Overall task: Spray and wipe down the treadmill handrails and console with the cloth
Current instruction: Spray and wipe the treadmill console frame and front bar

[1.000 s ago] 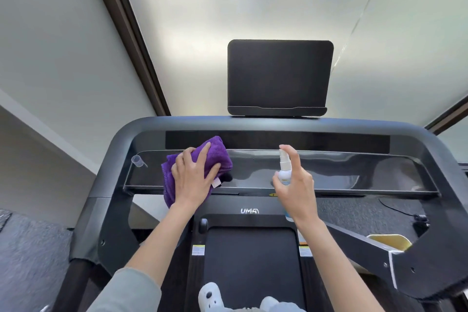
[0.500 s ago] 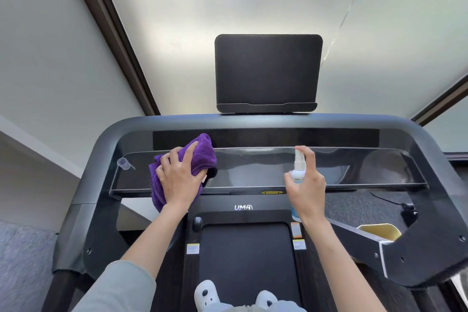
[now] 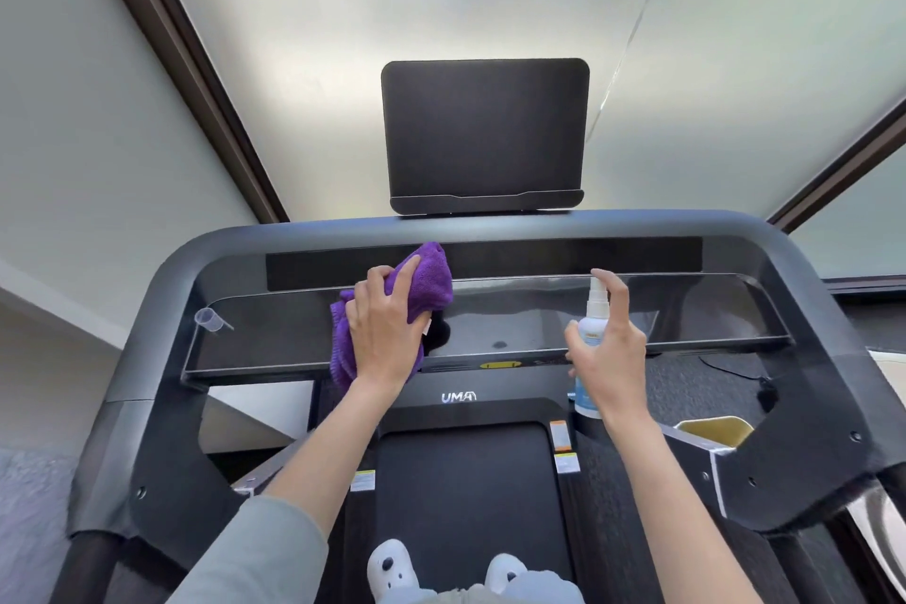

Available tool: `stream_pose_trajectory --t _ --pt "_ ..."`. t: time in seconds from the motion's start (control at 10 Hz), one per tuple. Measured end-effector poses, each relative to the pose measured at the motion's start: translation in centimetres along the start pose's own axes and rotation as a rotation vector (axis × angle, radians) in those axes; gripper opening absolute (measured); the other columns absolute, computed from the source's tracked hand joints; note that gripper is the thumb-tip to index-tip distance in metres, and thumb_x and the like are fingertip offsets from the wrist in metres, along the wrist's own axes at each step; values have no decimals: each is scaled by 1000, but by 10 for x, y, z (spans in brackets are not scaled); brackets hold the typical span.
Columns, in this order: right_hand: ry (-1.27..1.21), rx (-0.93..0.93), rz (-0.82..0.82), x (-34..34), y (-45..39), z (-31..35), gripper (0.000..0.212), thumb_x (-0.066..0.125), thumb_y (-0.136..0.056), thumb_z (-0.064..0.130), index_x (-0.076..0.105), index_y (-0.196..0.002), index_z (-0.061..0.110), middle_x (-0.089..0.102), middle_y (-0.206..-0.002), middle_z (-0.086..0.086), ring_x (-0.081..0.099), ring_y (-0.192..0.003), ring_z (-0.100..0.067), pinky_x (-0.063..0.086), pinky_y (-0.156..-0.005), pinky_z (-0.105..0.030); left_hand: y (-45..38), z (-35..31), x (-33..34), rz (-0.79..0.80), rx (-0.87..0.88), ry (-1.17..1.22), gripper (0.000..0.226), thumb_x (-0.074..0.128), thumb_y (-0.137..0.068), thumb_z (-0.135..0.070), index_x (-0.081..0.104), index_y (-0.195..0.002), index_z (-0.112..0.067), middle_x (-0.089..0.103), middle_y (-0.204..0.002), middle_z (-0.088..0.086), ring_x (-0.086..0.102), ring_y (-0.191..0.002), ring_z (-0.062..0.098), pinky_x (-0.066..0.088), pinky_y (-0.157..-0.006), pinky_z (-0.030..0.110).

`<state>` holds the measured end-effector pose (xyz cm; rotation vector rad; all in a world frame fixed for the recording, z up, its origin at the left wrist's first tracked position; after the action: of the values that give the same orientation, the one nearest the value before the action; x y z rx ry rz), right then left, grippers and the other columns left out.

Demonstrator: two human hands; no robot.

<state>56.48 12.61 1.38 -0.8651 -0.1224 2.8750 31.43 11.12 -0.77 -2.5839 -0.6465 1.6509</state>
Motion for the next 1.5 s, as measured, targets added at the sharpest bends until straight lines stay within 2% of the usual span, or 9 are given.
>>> stream_pose_trajectory --t 0.2,0.4,0.7,0.8,1.0,1.2,1.3,1.4,1.5 --pt "147 13 -111 -23 -11 -18 53 60 -89 4 41 -134 27 57 -69 -15 56 -62 -36 53 -63 -50 1 -8 26 137 21 -234 77 67 -84 -48 27 -149 -38 40 -136 11 39 -119 32 36 -93 45" --pt "156 80 -221 -37 -11 -36 52 59 -83 -4 47 -129 16 50 -60 -8 49 -58 -35 38 -64 -36 1 -10 30 155 31 -314 75 65 -84 -51 26 -149 -41 38 -139 11 37 -121 32 37 -92 45" --pt "114 48 -251 -36 -11 -30 56 58 -87 -1 38 -129 31 50 -67 -1 55 -63 -35 50 -60 -46 1 -11 33 158 41 -385 77 63 -85 -53 23 -150 -39 38 -140 12 37 -122 33 38 -91 45" --pt "144 97 -310 -46 -17 -37 59 57 -87 0 38 -135 28 56 -77 -11 57 -71 -37 50 -63 -47 1 -11 33 147 41 -382 78 65 -83 -52 27 -149 -39 40 -139 12 39 -120 34 38 -88 46" --pt "190 222 -390 -61 -31 -54 56 53 -86 -1 39 -137 20 55 -87 -14 50 -78 -36 38 -67 -40 1 -12 34 160 33 -379 77 65 -84 -52 25 -149 -40 38 -140 12 38 -120 34 37 -91 47" --pt "118 300 -419 -64 -33 -58 50 56 -84 0 43 -129 18 56 -88 -13 62 -76 -48 53 -71 -60 2 -12 33 153 47 -387 77 63 -84 -53 25 -149 -39 39 -139 12 38 -120 34 38 -90 46" --pt "107 309 -423 -65 -34 -59 50 56 -84 1 42 -127 20 55 -89 -13 63 -74 -49 54 -70 -62 2 -12 33 147 52 -374 77 65 -84 -52 27 -149 -38 40 -139 13 39 -120 34 39 -90 47" --pt "168 294 -362 -62 -35 -57 52 57 -85 2 41 -131 21 55 -89 -13 61 -79 -46 52 -70 -50 1 -12 33 130 62 -360 77 68 -82 -51 31 -148 -37 42 -137 14 41 -118 35 39 -88 47" --pt "181 285 -326 -55 -33 -51 54 57 -86 2 41 -133 21 55 -88 -14 58 -80 -43 48 -67 -46 1 -12 32 124 65 -354 77 66 -83 -52 30 -148 -37 42 -137 14 41 -118 35 39 -89 47"
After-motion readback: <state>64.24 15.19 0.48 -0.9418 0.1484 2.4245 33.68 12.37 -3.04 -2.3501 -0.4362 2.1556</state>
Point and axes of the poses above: each hand's wrist, its own y-axis away from the middle knuckle, its own x-axis out of the palm, z = x × y, the point moved 3 cm from there along -y, towards the middle knuckle
